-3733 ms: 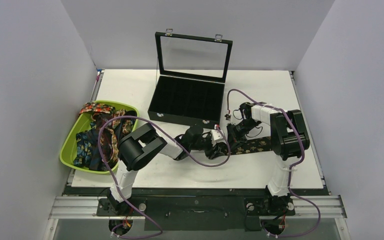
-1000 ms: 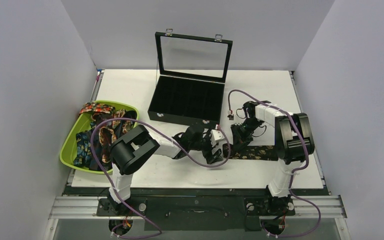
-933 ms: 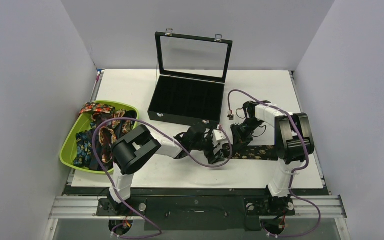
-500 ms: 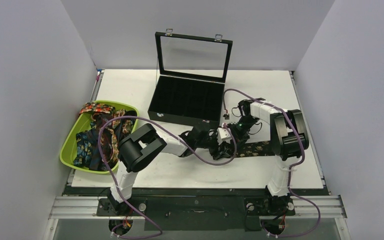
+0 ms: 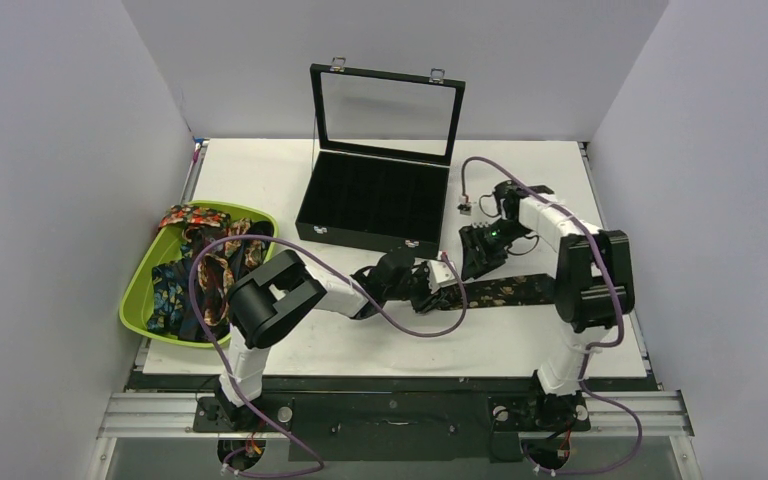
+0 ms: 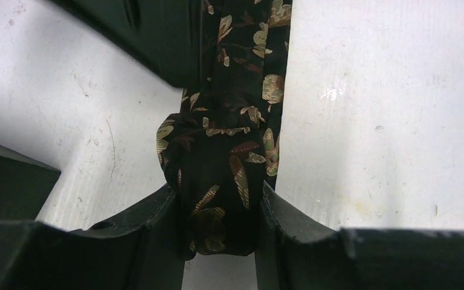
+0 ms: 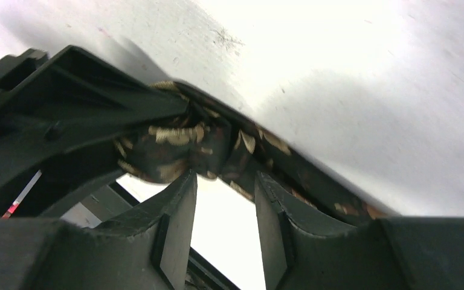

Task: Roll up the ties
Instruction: Roll the tie at the center of the board.

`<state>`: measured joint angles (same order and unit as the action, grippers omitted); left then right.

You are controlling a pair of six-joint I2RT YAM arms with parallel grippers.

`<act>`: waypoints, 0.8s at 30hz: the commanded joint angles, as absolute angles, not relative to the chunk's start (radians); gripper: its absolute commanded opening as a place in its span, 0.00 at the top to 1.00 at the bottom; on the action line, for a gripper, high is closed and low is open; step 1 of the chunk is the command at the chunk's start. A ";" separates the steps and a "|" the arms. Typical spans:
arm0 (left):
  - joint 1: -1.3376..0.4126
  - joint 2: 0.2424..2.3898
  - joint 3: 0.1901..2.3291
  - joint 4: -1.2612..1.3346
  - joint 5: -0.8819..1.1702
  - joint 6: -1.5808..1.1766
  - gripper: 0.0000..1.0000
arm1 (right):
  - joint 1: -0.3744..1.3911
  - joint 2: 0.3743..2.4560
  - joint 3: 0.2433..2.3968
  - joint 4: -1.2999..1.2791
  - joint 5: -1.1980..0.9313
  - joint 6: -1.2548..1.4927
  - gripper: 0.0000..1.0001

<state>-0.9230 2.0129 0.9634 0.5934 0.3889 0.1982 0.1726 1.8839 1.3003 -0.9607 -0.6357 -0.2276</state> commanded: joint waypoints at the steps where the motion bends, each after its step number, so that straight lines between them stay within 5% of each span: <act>1: -0.922 2.008 0.942 0.463 0.324 0.226 0.88 | 0.102 1.792 1.265 -1.035 -0.700 -0.244 0.64; 7: -0.923 1.999 0.968 0.433 0.336 0.238 0.88 | 0.096 1.872 1.222 -1.052 -0.744 -0.242 0.72; 16: -0.933 1.995 0.963 0.396 0.353 0.330 0.87 | 0.089 1.838 1.235 -1.040 -0.910 -0.214 0.48; 22: -0.915 2.008 0.972 0.426 0.370 0.272 0.88 | 0.055 1.939 1.211 -1.022 -0.639 -0.197 0.85; 24: -0.904 2.007 0.983 0.435 0.388 0.242 0.88 | 0.052 1.964 1.217 -0.998 -0.581 -0.179 0.91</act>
